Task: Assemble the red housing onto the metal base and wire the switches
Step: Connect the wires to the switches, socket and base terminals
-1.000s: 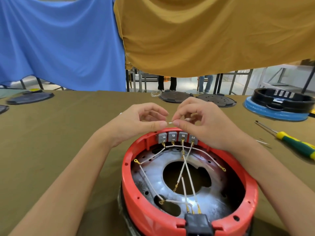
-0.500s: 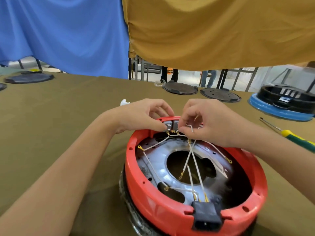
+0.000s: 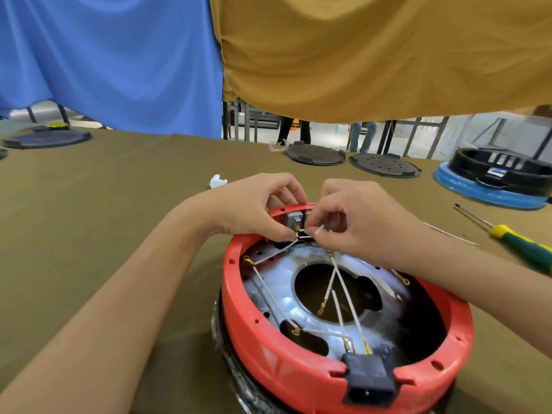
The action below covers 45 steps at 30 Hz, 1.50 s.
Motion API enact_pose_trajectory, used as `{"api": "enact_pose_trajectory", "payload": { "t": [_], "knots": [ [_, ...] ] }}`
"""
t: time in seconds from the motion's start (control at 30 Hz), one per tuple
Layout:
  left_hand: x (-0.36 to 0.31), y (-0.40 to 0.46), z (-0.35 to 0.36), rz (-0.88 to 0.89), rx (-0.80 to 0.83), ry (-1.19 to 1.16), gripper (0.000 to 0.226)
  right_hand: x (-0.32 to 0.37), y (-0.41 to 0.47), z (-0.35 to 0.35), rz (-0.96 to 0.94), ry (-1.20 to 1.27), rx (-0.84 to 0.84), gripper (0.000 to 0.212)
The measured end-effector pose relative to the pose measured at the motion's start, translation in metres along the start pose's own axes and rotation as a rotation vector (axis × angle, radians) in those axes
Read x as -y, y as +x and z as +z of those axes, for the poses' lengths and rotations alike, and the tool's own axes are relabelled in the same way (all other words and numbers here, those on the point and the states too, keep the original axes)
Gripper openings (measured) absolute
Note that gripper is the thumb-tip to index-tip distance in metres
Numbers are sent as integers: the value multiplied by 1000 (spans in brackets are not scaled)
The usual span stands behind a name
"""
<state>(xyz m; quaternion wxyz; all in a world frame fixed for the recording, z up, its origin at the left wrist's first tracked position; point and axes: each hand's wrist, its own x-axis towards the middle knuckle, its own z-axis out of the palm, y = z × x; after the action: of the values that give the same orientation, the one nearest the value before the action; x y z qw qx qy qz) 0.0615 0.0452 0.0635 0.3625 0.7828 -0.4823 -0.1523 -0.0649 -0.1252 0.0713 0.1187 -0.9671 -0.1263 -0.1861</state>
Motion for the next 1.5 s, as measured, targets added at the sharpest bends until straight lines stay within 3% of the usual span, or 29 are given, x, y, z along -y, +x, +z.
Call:
{"api": "enact_pose_trajectory", "payload": {
  "t": [0.4, 1.2, 1.5],
  "knots": [
    [-1, 1, 0, -6, 3, 6, 44, 2, -4, -2, -21, -26, -50, 5],
    [-2, 0, 1, -8, 5, 17, 44, -2, 3, 6, -8, -39, 54, 8],
    [-2, 1, 1, -11, 4, 24, 45, 1, -3, 1, -109, -87, 12, 6]
  ]
}}
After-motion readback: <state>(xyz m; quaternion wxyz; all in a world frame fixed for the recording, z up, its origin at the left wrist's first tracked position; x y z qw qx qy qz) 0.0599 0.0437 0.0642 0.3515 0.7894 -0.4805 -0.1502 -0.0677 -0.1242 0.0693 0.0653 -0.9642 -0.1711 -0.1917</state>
